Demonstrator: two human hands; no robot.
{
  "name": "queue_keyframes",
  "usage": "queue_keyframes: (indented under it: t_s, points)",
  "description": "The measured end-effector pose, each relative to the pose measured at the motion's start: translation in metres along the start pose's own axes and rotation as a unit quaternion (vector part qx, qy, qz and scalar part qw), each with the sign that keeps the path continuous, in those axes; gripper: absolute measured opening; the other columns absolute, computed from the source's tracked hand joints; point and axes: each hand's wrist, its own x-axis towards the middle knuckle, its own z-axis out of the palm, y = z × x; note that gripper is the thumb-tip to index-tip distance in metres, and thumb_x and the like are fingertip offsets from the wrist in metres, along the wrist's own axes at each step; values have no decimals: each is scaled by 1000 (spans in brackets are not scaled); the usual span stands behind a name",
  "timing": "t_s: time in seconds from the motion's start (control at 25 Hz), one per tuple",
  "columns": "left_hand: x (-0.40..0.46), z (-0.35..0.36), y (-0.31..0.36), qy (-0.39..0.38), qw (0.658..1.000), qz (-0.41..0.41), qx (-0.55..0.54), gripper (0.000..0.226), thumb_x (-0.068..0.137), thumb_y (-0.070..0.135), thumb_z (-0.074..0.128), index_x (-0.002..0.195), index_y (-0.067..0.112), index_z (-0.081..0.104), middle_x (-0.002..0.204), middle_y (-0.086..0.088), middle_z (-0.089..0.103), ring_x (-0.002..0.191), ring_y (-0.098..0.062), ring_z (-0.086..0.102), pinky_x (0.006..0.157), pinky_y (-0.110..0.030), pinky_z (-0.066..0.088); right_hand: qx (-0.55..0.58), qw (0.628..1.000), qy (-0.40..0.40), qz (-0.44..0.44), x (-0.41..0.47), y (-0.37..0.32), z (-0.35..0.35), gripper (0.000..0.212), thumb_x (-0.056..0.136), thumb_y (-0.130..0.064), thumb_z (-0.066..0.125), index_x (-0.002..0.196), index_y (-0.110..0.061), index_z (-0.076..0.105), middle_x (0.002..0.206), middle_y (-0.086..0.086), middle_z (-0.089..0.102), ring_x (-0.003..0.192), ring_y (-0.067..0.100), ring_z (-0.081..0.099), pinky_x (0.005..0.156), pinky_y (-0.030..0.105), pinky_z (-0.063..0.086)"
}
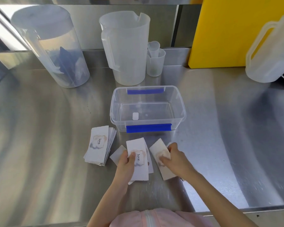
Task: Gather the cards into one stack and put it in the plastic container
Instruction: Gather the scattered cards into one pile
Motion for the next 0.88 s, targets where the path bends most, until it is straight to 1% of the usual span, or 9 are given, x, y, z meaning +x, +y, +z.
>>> queue_keyframes:
  t_s: [0.08,0.2,0.28,0.4,0.44,0.56,0.68,0.8,0.88]
  points:
    - [0,2,0,3,1000,-4,3,13,95,24,34,91,24,46,91,-4,59,79,-22,59,64,-32,48,67,998,-11,-12,0,0,-13,35,92,-27,45,118,-7,33,124,14,52,93,19,51,57,15,39]
    - [2,4,0,3,1000,-18,-4,18,95,24,36,83,25,50,101,-12,62,90,-30,60,78,-43,52,136,990,-34,-24,-4,-5,-23,35,93,-27,44,122,-10,36,115,4,50,95,15,50,61,13,40]
    - [1,8,1,3,1000,-25,-7,20,94,24,39,80,26,53,104,-15,61,89,-29,59,86,-47,50,151,987,-46,-34,-8,-12,-19,33,92,-29,45,120,-12,41,116,4,54,96,16,52,68,21,45]
    - [-1,15,3,-9,1000,-20,-17,19,93,22,42,81,27,57,99,-10,63,92,-28,60,91,-47,48,80,995,-35,-46,-11,-18,-2,36,91,-40,43,116,-14,43,120,7,58,103,23,56,86,35,48]
    - [-2,17,3,-18,999,-20,-18,18,92,22,44,82,27,57,95,-7,63,91,-26,60,88,-45,50,56,997,-34,-51,-13,-19,2,38,90,-43,42,115,-13,43,118,9,59,101,23,57,87,36,48]
    - [-6,20,5,-30,999,-6,-13,12,91,19,45,85,22,55,82,1,60,76,-14,58,69,-29,50,36,996,-55,-62,-17,-22,10,38,91,-46,39,109,-13,45,112,12,62,96,24,59,86,37,49]
    - [-6,18,3,-23,1000,-15,-9,15,92,19,44,83,25,54,84,0,60,77,-16,58,72,-30,49,63,992,-88,-68,-18,-20,6,22,94,-41,34,87,-23,44,99,5,59,88,16,55,83,32,48]
    - [-4,16,0,-13,999,-34,-3,12,92,23,43,93,23,54,91,-1,61,85,-20,59,85,-40,50,82,996,-28,-31,-12,-7,-3,24,94,-38,34,95,-19,49,99,4,59,86,16,54,78,28,43]
    - [-4,14,0,-7,999,-37,0,13,92,23,43,88,27,54,92,-1,61,88,-22,58,91,-44,48,32,999,43,11,-7,4,-10,29,91,-39,43,107,-15,48,110,7,58,93,21,56,79,31,44]
